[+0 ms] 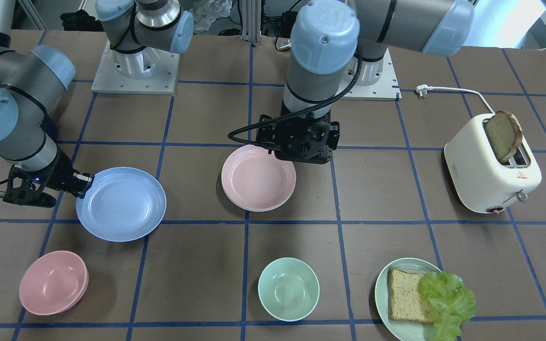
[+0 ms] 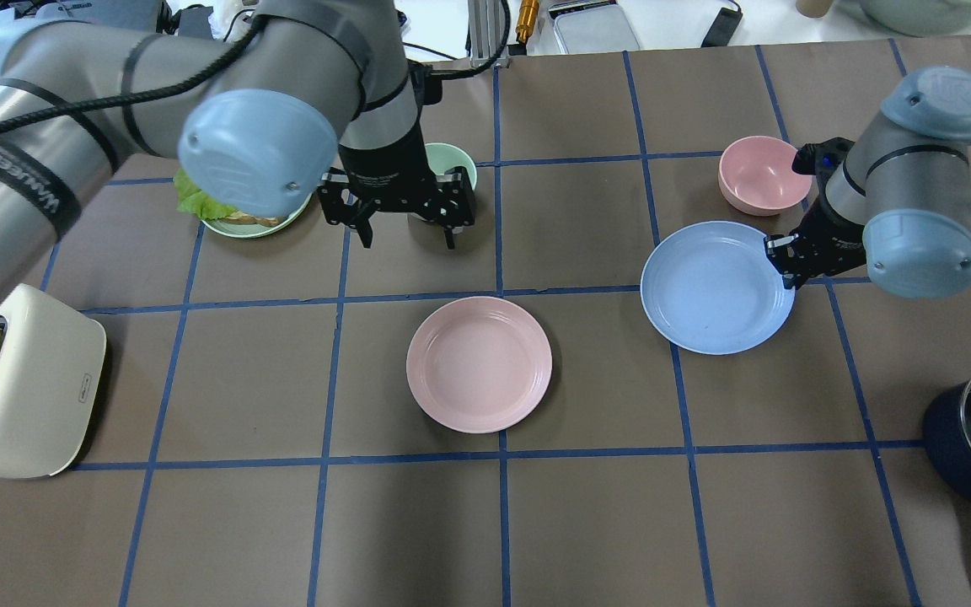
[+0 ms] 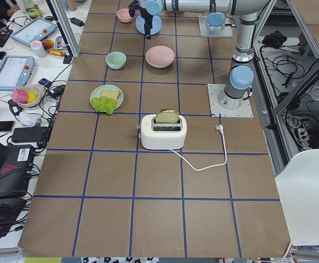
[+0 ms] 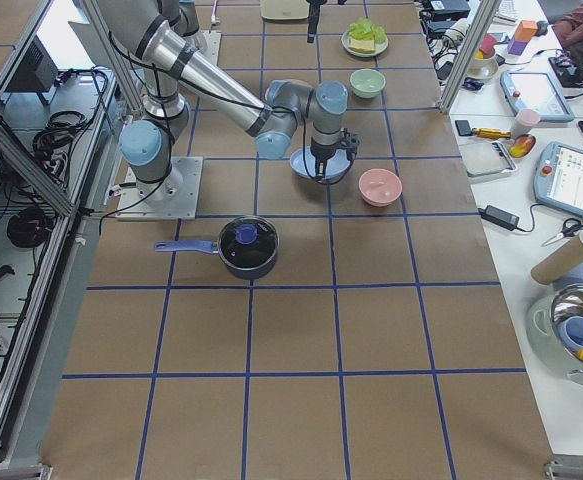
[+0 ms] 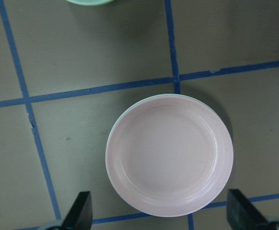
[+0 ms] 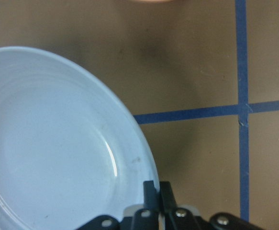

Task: Stack three plates with pink and blue
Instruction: 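Open the left gripper and withdraw it while the right gripper lifts the light-blue plate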

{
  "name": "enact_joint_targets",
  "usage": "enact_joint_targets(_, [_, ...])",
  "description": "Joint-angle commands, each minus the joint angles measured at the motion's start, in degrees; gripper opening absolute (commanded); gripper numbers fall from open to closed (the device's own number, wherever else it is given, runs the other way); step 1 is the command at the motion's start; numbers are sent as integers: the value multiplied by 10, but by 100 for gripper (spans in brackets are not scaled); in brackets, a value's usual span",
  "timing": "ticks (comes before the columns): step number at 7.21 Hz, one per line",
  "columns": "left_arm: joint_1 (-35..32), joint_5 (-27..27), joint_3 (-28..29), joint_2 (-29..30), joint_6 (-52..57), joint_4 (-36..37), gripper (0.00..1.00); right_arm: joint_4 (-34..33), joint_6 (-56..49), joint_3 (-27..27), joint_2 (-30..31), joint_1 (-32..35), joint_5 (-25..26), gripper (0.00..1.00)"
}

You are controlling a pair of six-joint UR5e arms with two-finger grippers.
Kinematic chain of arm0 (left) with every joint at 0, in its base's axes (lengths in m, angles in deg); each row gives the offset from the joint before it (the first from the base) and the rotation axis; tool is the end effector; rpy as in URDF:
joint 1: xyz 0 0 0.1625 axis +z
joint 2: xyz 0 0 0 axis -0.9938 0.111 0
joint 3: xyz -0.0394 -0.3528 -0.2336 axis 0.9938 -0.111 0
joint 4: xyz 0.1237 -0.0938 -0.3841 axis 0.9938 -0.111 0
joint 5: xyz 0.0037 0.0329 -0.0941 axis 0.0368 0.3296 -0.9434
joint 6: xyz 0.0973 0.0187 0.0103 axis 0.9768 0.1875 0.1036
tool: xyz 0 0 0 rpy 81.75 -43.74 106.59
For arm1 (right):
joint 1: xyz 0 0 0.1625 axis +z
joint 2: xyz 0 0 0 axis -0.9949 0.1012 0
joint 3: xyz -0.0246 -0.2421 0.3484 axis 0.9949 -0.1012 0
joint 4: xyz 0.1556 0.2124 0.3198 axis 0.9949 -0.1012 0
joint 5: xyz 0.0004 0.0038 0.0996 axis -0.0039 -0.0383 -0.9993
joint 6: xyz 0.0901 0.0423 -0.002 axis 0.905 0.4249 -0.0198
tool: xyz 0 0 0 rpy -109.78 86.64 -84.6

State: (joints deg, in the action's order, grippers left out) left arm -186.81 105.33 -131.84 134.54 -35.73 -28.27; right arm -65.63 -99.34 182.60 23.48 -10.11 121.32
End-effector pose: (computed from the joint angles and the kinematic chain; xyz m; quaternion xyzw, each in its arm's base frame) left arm -0.2627 -0.5147 0.4161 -0.0252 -0.9983 -0.0502 0.0153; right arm -0.0116 -0.5248 0.2594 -0.0463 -0.9989 -0.0116 0.0004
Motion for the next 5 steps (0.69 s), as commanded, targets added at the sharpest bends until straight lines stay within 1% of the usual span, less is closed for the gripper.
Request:
enact_joint_targets(1, [58, -23, 2, -65, 4, -79, 100, 12, 31, -10, 15, 48, -3, 0])
enact_joint_targets(2, [72, -21, 1, -92, 5, -97, 100, 14, 41, -10, 20, 54, -30, 0])
enact_joint_targets(3, [73, -21, 0, -110, 10, -90, 100, 23, 93, -10, 39, 66, -68, 0])
enact_joint_targets(4, [83, -21, -4, -116, 48, -46, 100, 19, 122, -15, 42, 113, -73, 0])
enact_joint_targets(5, [83, -21, -23, -116, 56, -25, 100, 19, 203, -28, 40, 162, -75, 0])
